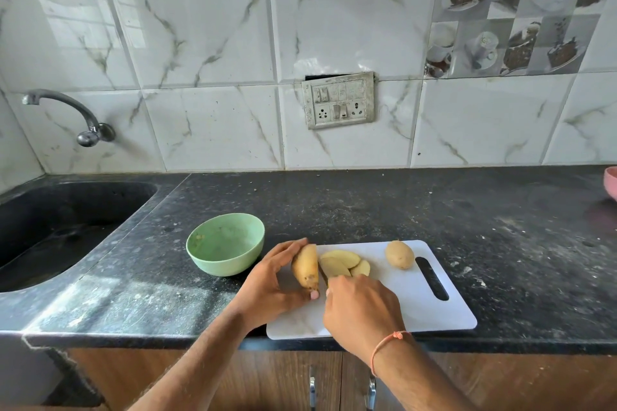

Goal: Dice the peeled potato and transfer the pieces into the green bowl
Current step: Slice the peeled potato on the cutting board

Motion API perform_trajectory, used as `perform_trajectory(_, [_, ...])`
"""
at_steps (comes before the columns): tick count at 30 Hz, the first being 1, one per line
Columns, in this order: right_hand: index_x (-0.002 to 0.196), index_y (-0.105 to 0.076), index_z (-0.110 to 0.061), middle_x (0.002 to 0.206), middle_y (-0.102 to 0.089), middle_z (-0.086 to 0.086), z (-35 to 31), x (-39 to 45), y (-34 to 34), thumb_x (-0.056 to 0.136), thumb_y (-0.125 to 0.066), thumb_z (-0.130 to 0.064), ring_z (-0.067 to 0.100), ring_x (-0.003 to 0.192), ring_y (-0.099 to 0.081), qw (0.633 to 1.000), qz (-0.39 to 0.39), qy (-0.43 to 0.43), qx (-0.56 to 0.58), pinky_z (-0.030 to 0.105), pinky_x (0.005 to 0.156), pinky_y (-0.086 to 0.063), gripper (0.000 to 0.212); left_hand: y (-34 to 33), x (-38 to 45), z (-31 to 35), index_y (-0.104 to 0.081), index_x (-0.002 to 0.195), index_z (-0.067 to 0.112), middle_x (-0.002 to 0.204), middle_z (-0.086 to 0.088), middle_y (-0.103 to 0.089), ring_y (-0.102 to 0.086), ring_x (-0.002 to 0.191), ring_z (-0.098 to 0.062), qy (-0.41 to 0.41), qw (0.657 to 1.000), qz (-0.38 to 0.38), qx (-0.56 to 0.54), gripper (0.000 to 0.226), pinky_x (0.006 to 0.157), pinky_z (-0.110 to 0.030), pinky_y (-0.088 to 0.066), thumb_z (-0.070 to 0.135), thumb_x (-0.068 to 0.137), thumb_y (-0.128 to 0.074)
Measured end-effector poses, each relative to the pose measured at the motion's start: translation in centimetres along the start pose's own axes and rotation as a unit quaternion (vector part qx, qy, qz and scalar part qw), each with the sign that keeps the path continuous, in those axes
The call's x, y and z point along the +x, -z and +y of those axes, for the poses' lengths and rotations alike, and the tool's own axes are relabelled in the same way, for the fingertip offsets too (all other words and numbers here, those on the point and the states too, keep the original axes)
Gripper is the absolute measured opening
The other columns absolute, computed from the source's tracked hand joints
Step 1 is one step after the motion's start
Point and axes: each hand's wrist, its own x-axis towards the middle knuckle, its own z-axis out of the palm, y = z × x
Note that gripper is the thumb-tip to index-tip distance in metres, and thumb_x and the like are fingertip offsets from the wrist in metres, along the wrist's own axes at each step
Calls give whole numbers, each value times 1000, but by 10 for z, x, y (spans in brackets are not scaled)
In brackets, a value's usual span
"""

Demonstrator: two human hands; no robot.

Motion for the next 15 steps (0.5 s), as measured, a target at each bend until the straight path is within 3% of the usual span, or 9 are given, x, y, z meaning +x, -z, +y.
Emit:
perform_trajectory(3, [94,-62,-24,100,-71,5,3,-8,-5,100,-44,-30,31,96,-67,1000,0,0,-4,33,67,-39,19,2,0,-4,-54,151,31,144,16,-58,-54,138,-8,25,999,23,-37,94,118,-31,-41,49,69,-97])
perform_trajectory(7, [104,-61,-23,101,-71,5,13,-13,-8,101,-42,-27,31,96,-68,1000,10,7,-26,34,65,-40,19,-2,-1,-9,-54,148,35,137,10,-65,-60,130,-15,55,996,35,-60,95,114,-43,-48,46,65,-99])
perform_trajectory(15, [107,-60,-26,96,-72,4,33,4,-12,103,-41,-28,30,91,-69,998,55,-2,-13,34,62,-39,20,-3,-2,-10,-42,155,39,132,3,-51,-60,118,-20,19,997,43,-65,107,104,-29,-50,27,64,-97])
